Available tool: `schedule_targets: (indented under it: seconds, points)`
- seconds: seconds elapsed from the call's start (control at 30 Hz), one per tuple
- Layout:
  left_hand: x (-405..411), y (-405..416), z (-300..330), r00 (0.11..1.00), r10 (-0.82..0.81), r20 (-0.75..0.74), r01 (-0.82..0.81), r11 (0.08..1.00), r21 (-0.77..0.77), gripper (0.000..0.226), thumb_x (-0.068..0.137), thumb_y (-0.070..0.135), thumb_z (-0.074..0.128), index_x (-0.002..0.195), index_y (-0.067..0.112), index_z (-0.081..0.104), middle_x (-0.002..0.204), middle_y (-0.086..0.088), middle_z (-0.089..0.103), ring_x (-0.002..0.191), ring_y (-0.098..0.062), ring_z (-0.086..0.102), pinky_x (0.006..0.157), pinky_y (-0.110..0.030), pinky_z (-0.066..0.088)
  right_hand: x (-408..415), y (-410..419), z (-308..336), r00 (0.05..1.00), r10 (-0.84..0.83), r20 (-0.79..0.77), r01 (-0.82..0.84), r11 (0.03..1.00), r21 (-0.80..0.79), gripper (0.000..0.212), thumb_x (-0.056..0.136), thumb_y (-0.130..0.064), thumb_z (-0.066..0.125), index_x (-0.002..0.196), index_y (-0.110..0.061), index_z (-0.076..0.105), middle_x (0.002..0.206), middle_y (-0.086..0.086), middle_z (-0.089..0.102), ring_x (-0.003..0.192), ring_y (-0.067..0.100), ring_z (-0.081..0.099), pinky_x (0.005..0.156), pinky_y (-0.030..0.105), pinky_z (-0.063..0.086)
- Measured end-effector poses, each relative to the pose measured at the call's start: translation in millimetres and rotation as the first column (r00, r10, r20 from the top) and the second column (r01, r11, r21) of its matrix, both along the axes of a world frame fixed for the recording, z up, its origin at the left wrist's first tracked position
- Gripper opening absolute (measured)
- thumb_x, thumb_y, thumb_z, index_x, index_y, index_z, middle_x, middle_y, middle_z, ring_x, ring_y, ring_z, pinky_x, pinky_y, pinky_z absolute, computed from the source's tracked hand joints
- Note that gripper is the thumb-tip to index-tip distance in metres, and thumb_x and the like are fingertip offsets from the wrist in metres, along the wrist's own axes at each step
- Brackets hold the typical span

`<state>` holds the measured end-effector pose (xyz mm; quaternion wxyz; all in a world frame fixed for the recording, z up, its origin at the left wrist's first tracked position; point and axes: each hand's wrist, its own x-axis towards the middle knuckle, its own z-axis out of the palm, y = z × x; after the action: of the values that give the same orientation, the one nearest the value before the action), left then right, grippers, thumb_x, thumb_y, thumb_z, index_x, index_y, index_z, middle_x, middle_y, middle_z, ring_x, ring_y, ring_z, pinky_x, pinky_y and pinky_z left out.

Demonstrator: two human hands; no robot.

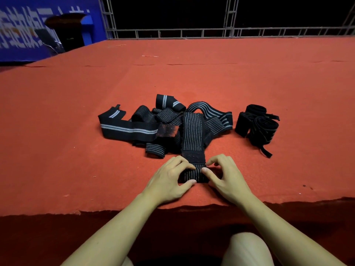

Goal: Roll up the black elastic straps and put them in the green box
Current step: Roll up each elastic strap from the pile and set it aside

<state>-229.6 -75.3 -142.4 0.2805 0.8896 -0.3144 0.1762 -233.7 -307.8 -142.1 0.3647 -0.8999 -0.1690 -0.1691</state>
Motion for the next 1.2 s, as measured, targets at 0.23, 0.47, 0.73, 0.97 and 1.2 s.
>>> schedule_targets:
  seconds: [0.23,0.47,0.73,0.97,1.2]
  points:
    - [7,1,-4,0.993,0.059,-0.101,-0.060,0.998,0.000,0.041,0.090,0.048,0.070,0.126,0.031,0.066,0.119,0.014,0.049,0.112,-0.001,0.046,0.100,-0.019,0.037,2,-1,-5,0.995,0.087,0.040,-0.082,0.990,-0.116,0.029,0.091,-0.049,0.065,0.113,-0.030,0.068,0.111,-0.022,0.060,0.106,0.006,0.052,0.095,0.026,0.044]
    - [9,0,-1,0.982,0.069,-0.177,-0.081,0.995,-0.061,0.035,0.092,0.048,0.068,0.124,0.033,0.068,0.109,0.017,0.057,0.107,-0.004,0.052,0.098,-0.022,0.041,6,-2,-6,0.997,0.077,-0.022,-0.079,0.989,-0.128,0.030,0.090,-0.046,0.069,0.118,-0.035,0.065,0.111,-0.023,0.062,0.103,0.004,0.051,0.095,0.032,0.046]
    - [5,1,0,0.992,0.056,-0.114,-0.067,0.993,-0.099,0.033,0.092,0.055,0.061,0.102,0.026,0.072,0.097,0.019,0.060,0.098,-0.008,0.054,0.093,-0.028,0.045,1,1,-2,0.994,0.103,-0.032,-0.106,0.988,-0.113,0.036,0.094,-0.058,0.050,0.109,-0.031,0.068,0.100,-0.022,0.064,0.098,0.002,0.050,0.091,0.029,0.044]
    - [10,3,1,0.967,0.018,-0.255,-0.080,0.969,-0.235,0.022,0.090,0.048,0.068,0.102,0.030,0.075,0.097,0.019,0.060,0.095,-0.008,0.059,0.083,-0.018,0.043,5,0,-7,0.993,0.086,-0.079,-0.093,0.991,-0.099,0.040,0.097,-0.059,0.049,0.112,-0.030,0.072,0.106,-0.022,0.056,0.105,0.002,0.047,0.095,0.025,0.041]
    - [5,2,3,0.987,-0.016,-0.162,-0.020,0.976,-0.218,0.020,0.092,0.036,0.072,0.110,0.028,0.071,0.106,0.015,0.061,0.106,-0.010,0.060,0.089,-0.022,0.049,10,2,-7,0.992,0.039,-0.120,-0.054,0.991,-0.122,0.053,0.094,-0.070,0.040,0.113,-0.030,0.069,0.108,-0.020,0.059,0.102,0.004,0.047,0.097,0.031,0.043]
